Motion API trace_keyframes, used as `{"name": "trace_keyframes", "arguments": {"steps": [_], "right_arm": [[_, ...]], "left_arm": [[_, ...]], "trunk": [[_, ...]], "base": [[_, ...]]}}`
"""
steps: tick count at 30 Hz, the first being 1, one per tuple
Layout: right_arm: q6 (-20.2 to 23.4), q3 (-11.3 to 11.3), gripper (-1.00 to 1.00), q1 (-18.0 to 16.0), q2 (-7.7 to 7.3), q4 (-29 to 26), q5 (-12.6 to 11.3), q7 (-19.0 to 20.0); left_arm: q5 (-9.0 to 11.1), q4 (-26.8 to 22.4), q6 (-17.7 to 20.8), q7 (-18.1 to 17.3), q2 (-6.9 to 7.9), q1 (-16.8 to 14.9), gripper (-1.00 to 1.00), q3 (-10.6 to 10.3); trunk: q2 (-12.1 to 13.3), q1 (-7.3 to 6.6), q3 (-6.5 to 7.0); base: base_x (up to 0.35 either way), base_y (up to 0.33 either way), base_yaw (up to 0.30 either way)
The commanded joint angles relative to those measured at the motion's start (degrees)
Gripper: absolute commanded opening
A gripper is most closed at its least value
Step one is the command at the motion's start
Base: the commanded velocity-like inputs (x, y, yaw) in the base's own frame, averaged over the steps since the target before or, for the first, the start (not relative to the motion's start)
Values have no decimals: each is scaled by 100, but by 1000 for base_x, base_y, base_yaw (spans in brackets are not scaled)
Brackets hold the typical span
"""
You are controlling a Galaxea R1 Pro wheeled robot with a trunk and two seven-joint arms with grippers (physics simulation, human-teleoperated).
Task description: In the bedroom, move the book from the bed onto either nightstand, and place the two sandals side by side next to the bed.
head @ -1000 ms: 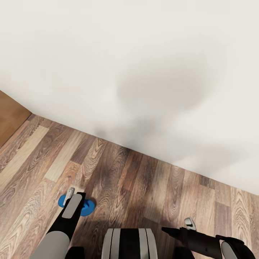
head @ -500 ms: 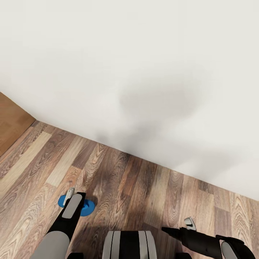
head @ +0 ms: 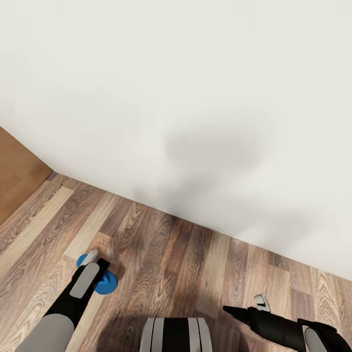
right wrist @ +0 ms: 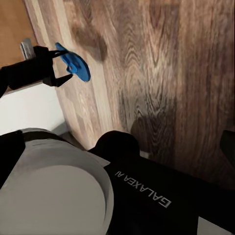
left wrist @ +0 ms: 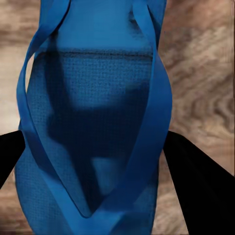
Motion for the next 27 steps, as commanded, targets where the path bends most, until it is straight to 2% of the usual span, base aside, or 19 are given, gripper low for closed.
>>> {"name": "trace_keyframes", "arguments": {"steps": [1, 3, 4, 5, 9, 11, 15, 17, 18, 19, 23, 24, 27], "right_arm": [[24, -62, 100, -2, -1, -1, 11, 23], [29, -330, 100, -2, -3, -1, 10, 23], [32, -402, 100, -2, -3, -1, 10, 23], [39, -533, 100, -1, -3, 1, 10, 23], [50, -772, 100, -2, -4, 3, 12, 23], [51, -796, 100, -2, -4, 3, 13, 23], [52, -824, 100, -2, -4, 0, 16, 23], [53, -831, 100, -2, -4, 1, 16, 23], [53, -835, 100, -2, -4, 0, 17, 23], [53, -836, 100, -2, -4, 0, 18, 23], [53, -838, 100, -2, -1, -1, 19, 23], [53, -838, 100, -2, 2, -1, 19, 23], [53, -831, 100, -2, 7, 4, 19, 19]], "left_arm": [[52, -9, 103, -64, 67, 11, -100, -17], [50, 19, 361, -715, 310, 43, -100, -67], [50, 35, 419, -931, 366, 51, -100, -75], [48, 87, 520, -1364, 474, 76, -100, -87], [33, 564, 672, -2446, 745, 161, -100, -103], [30, 722, 685, -2640, 792, 171, -100, -105], [-136, 1107, 686, -3049, 861, 183, -100, -125], [-397, 1316, 684, -3340, 895, 186, -100, -134], [-740, 1554, 677, -3705, 921, 187, -100, -138], [-968, 1721, 673, -3989, 935, 188, -100, -140], [-1423, 2070, 663, -4674, 961, 189, -100, -137], [-1627, 2284, 641, -4970, 994, 189, -100, -135], [-1726, 2416, 617, -5185, 1098, 189, -100, -134]], "trunk": [[0, -3, 19], [3, -8, 64], [4, -11, 86], [6, -13, 108], [11, -24, 196], [14, -29, 241], [19, -39, 329], [22, -44, 374], [23, -47, 396], [24, -49, 418], [30, -60, 507], [31, -62, 529], [35, -70, 595]], "base": [[0, 0, 0], [0, 0, 0], [0, 0, 0], [0, 0, 0], [0, 0, 0], [0, 0, 0], [0, 0, 0], [0, 0, 0], [0, 0, 0], [0, 0, 0], [0, 0, 0], [0, 0, 0], [0, 0, 0]]}}
